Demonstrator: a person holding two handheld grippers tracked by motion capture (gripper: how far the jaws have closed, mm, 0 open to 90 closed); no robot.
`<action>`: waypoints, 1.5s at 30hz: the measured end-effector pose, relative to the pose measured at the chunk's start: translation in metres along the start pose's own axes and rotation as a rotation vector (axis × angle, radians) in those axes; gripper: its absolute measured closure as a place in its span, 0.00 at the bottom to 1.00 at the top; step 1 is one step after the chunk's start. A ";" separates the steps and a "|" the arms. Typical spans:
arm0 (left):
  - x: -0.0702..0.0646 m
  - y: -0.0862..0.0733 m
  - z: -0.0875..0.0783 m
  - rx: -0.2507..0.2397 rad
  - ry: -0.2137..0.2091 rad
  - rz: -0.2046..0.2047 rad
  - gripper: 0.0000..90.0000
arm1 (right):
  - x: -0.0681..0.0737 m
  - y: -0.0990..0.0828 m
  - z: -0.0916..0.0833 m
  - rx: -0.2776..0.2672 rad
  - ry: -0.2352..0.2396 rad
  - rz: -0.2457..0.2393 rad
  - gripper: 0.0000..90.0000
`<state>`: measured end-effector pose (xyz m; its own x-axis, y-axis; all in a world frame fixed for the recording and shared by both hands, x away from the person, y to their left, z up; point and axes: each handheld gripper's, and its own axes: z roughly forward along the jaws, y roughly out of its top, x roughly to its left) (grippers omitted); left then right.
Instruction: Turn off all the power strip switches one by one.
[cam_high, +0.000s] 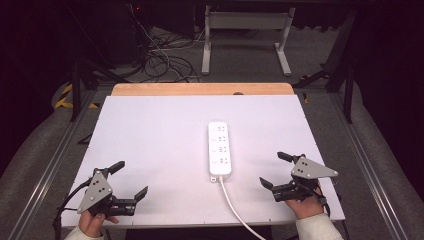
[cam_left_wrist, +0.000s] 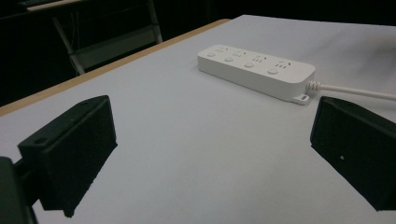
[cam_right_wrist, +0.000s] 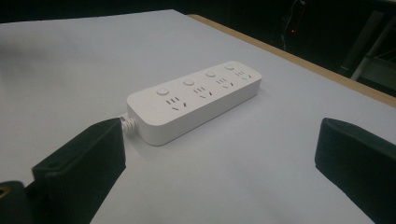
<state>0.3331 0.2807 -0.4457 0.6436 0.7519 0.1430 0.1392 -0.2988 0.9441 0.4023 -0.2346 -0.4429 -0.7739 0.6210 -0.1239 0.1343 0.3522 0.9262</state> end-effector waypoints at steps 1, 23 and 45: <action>0.000 0.000 0.000 0.001 -0.005 -0.004 0.01 | 0.000 0.000 0.000 0.000 0.000 0.000 0.03; -0.001 0.001 -0.002 0.008 0.002 -0.002 0.01 | 0.002 0.005 0.003 0.036 0.004 0.001 0.10; -0.002 0.001 -0.002 0.015 -0.004 0.002 0.01 | 0.012 0.051 0.052 0.066 0.073 -0.018 0.23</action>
<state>0.3306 0.2804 -0.4441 0.6469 0.7490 0.1433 0.1495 -0.3089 0.9393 0.4321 -0.1728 -0.4160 -0.8194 0.5622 -0.1117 0.1586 0.4097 0.8983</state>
